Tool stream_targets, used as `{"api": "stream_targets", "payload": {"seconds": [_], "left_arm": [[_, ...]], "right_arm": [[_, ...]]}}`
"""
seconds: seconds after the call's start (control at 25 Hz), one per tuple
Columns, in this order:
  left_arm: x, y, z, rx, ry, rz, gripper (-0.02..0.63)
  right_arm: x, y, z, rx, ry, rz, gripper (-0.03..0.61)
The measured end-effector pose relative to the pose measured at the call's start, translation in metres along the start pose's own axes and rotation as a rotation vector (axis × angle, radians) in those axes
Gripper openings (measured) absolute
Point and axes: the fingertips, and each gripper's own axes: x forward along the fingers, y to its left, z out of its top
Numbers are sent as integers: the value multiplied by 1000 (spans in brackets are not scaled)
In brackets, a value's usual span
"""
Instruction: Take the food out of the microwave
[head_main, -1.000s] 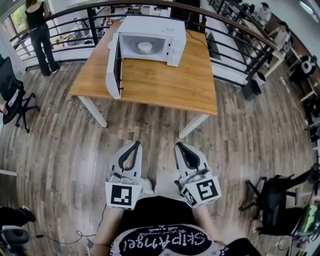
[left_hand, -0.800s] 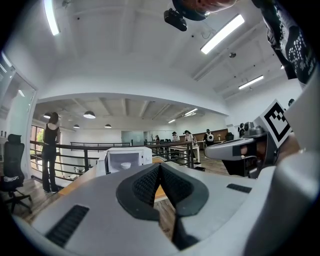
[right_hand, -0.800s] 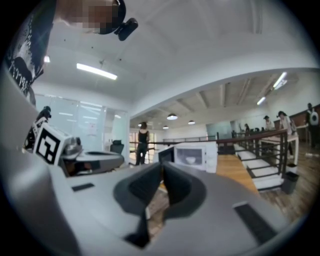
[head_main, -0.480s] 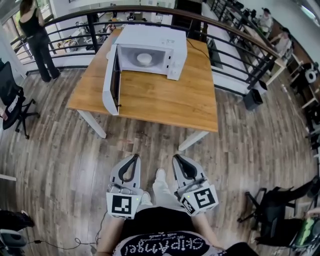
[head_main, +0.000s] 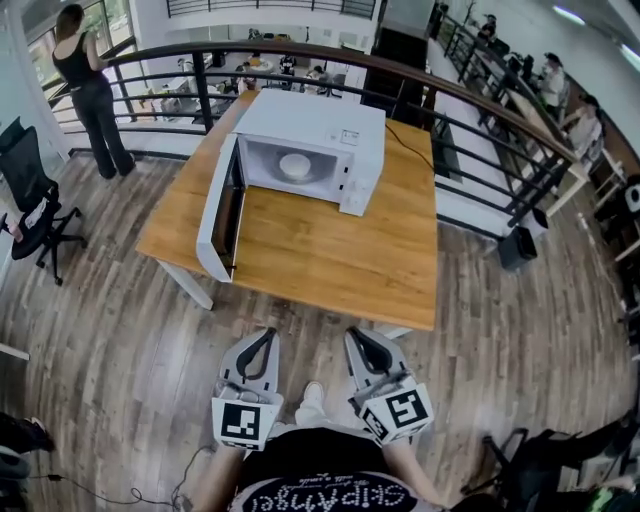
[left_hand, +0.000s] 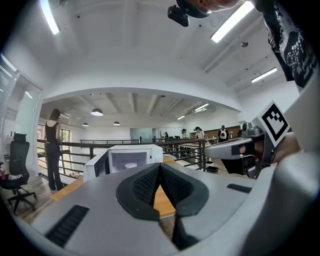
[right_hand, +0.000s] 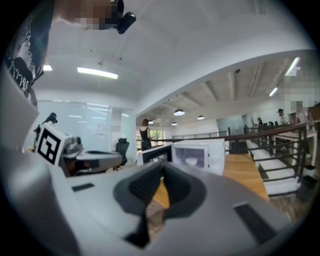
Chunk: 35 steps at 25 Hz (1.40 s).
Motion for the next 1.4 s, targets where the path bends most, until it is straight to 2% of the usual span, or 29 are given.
{"api": "stream_targets", "payload": {"seconds": [0.4, 0.84, 1.08, 1.4], "left_arm": [[54, -5, 9, 2, -22, 38, 32], [81, 1, 11, 7, -19, 58, 32], [111, 23, 4, -23, 3, 54, 32], [173, 73, 4, -8, 12, 10, 32]], "right_arm": [[20, -50, -7, 32, 28, 34, 40], [49, -65, -13, 49, 53, 73, 40], [79, -75, -19, 71, 83, 73, 40], [157, -86, -8, 66, 105, 88, 40]]}}
